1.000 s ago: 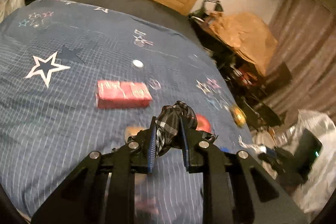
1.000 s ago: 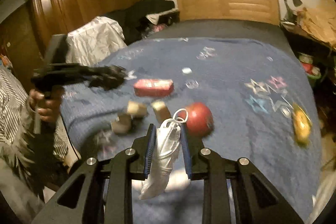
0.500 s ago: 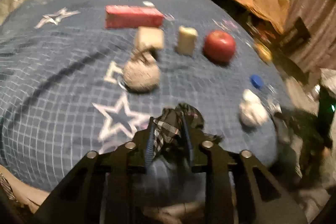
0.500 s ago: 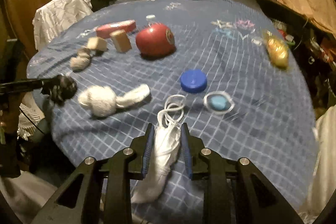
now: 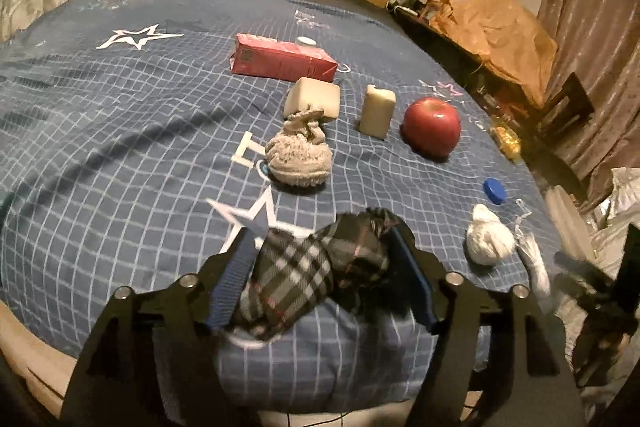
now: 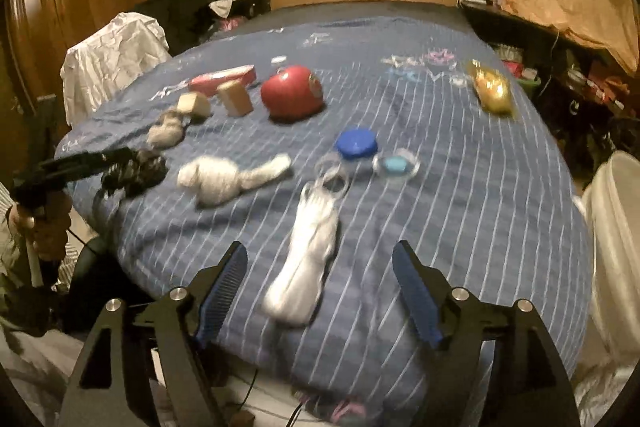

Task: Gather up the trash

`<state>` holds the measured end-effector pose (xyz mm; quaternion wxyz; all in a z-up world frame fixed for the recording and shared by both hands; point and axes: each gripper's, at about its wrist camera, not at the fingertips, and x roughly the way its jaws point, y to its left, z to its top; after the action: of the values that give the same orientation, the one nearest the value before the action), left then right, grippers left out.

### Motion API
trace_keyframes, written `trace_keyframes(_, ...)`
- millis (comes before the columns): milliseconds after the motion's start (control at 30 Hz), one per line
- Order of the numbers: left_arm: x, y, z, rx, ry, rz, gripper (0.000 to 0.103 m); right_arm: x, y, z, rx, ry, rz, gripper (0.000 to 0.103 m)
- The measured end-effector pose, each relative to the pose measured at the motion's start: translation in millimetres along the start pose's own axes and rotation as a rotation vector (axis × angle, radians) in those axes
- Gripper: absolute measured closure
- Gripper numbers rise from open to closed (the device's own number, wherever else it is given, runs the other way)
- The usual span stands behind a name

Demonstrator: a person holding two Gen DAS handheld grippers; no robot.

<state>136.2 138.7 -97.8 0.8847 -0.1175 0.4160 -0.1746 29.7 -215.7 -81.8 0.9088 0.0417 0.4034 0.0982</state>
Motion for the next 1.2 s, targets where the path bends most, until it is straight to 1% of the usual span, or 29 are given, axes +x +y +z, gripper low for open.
trace_keyframes(133, -9, -1, -10, 0.004, -0.013, -0.005, 0.028, 11, 7, -12, 0.002, 0.025, -0.013, 0.027)
trace_keyframes(200, -10, -7, -13, 0.025, -0.026, 0.008, 0.026, 14, 10, -12, 0.002, 0.024, -0.012, 0.027)
trace_keyframes(267, -8, -15, -13, 0.069, -0.05, 0.056, 0.025, 18, 11, -12, 0.005, 0.022, -0.016, 0.027)
trace_keyframes(300, -7, -17, -12, 0.085, -0.061, 0.074, 0.025, 20, 11, -12, 0.007, 0.021, -0.02, 0.029)
trace_keyframes(333, -4, -20, -11, 0.104, -0.075, 0.099, 0.025, 21, 12, -13, 0.007, 0.021, -0.034, 0.034)
trace_keyframes(400, 3, -26, -9, 0.137, -0.094, 0.13, 0.025, 22, 11, -14, 0.003, 0.019, -0.056, 0.04)
trace_keyframes(500, 16, -31, -10, 0.191, -0.08, 0.154, 0.025, 20, 11, -16, 0.009, 0.014, -0.061, 0.041)
trace_keyframes(533, 22, -32, -10, 0.199, -0.061, 0.155, 0.028, 20, 10, -17, 0.011, 0.01, -0.063, 0.041)
trace_keyframes(567, 28, -31, -12, 0.197, -0.044, 0.154, 0.036, 21, 11, -18, 0.011, 0.004, -0.069, 0.041)
trace_keyframes(600, 31, -31, -13, 0.189, -0.035, 0.17, 0.044, 21, 10, -18, 0.013, -0.002, -0.073, 0.042)
trace_keyframes(633, 33, -30, -14, 0.188, -0.034, 0.189, 0.05, 20, 10, -18, 0.018, -0.008, -0.084, 0.047)
trace_keyframes(667, 33, -31, -15, 0.192, -0.038, 0.209, 0.065, 19, 9, -19, 0.021, -0.012, -0.09, 0.05)
trace_keyframes(700, 32, -30, -15, 0.189, -0.04, 0.21, 0.075, 18, 6, -20, 0.029, -0.017, -0.092, 0.057)
trace_keyframes(733, 28, -27, -14, 0.163, -0.039, 0.186, 0.081, 16, 4, -20, 0.038, -0.021, -0.089, 0.067)
trace_keyframes(767, 25, -26, -14, 0.146, -0.039, 0.17, 0.086, 15, 1, -20, 0.052, -0.024, -0.067, 0.074)
trace_keyframes(800, 22, -24, -14, 0.136, -0.043, 0.168, 0.089, 15, 0, -21, 0.056, -0.022, -0.059, 0.08)
trace_keyframes(900, 17, -26, -16, 0.131, -0.041, 0.189, 0.091, 14, 2, -23, 0.043, -0.029, -0.067, 0.081)
trace_keyframes(933, 14, -27, -17, 0.125, -0.046, 0.184, 0.091, 13, 2, -23, 0.042, -0.031, -0.067, 0.081)
trace_keyframes(967, 11, -28, -16, 0.123, -0.051, 0.172, 0.089, 12, 2, -24, 0.043, -0.032, -0.063, 0.081)
trace_keyframes(1000, 7, -30, -17, 0.124, -0.057, 0.154, 0.085, 10, 2, -24, 0.045, -0.033, -0.059, 0.081)
trace_keyframes(1033, 3, -33, -16, 0.138, -0.057, 0.131, 0.077, 9, 1, -24, 0.047, -0.036, -0.058, 0.081)
trace_keyframes(1067, 2, -35, -14, 0.155, -0.059, 0.131, 0.05, 7, 0, -24, 0.05, -0.039, -0.055, 0.081)
trace_keyframes(1100, 2, -38, -13, 0.172, -0.069, 0.139, 0.026, 6, 0, -26, 0.051, -0.04, -0.054, 0.081)
trace_keyframes(1133, 0, -40, -11, 0.194, -0.092, 0.157, 0.024, 4, -1, -26, 0.052, -0.044, -0.055, 0.081)
trace_keyframes(1200, 4, -41, -6, 0.209, -0.083, 0.142, 0.024, 2, -3, -26, 0.056, -0.048, -0.051, 0.081)
